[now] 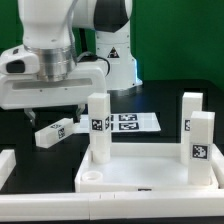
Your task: Assemble desk
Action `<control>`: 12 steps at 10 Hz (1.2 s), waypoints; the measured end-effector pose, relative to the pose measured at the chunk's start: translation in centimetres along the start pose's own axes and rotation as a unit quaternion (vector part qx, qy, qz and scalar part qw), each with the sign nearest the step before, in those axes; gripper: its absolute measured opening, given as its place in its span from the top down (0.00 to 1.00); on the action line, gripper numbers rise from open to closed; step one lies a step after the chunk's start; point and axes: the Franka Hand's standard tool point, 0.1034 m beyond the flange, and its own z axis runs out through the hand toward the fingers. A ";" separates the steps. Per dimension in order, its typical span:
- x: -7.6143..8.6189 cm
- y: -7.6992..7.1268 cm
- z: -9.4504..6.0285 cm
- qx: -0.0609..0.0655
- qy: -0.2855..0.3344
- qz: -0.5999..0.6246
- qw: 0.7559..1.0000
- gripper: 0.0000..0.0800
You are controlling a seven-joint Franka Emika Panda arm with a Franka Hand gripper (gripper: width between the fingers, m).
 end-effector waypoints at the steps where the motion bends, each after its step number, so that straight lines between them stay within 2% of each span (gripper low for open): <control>1: 0.4 0.5 0.3 0.019 -0.001 0.051 0.999 0.19; 4: 0.5 0.0 0.5 0.022 0.000 0.113 0.993 0.19; 5: 0.4 0.0 0.6 0.030 -0.003 0.147 0.989 0.19; 6: -0.4 0.8 0.8 0.052 -0.015 0.177 0.983 0.19; 8: -1.2 1.9 0.8 0.062 -0.028 0.184 0.981 0.19; 10: -2.3 1.6 1.5 0.073 -0.068 0.189 0.977 0.19; 11: -2.1 1.9 1.6 0.077 -0.080 0.191 0.975 0.19; 12: -2.2 2.1 1.6 0.089 -0.100 0.190 0.973 0.19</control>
Offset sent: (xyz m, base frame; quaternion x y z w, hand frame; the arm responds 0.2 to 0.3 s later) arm 0.0000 0.0000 0.0000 0.0000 0.0000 0.1296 0.9916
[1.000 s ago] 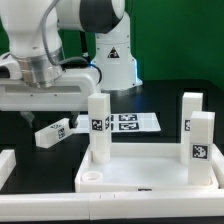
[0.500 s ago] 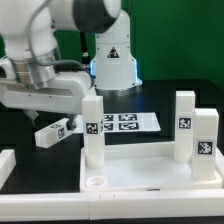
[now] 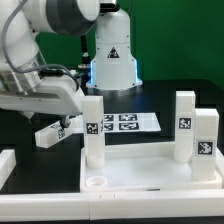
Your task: Assemble desk
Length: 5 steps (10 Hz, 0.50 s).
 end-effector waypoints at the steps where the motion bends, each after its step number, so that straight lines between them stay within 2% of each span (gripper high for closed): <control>1: -0.5 -0.3 -0.3 0.007 -0.067 0.000 0.998 0.19; 2: 0.2 -0.4 -0.4 0.007 -0.088 -0.001 0.996 0.19; 4: -0.5 -0.4 0.1 0.012 -0.170 0.003 0.985 0.19; 5: 0.0 0.2 0.3 0.015 -0.212 0.010 0.977 0.19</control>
Offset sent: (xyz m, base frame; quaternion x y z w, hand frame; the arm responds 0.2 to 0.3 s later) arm 0.0000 0.0000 0.0000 0.0000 -0.1938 0.0000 0.9810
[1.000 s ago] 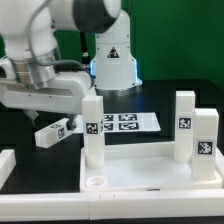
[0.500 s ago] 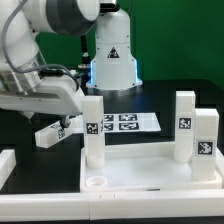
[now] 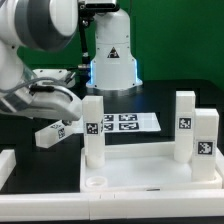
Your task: Assemble desk
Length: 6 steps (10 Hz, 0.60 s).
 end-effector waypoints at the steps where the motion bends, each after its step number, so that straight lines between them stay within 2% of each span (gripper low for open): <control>1: 0.9 0.6 -0.2 0.001 -0.027 0.005 1.000 0.19; 6: 1.2 0.4 -0.1 -0.001 -0.027 0.004 1.000 0.19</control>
Offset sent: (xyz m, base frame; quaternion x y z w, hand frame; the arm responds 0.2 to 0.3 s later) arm 0.0000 0.0000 0.0000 0.0000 0.0000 0.0000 1.0000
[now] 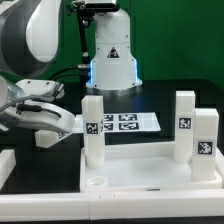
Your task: Assemble desk
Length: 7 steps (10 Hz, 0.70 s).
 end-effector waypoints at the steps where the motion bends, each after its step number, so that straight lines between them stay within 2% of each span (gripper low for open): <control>1: 0.1 0.3 0.5 0.008 -0.022 0.006 1.000 0.19; 4: 0.0 0.3 1.2 0.014 -0.081 0.019 0.996 0.19; 7: 0.4 0.3 1.7 0.010 -0.076 0.019 0.997 0.19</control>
Offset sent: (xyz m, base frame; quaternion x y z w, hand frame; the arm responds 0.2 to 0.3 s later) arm 0.0009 0.0091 0.0014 0.0350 -0.0984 0.0293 0.9941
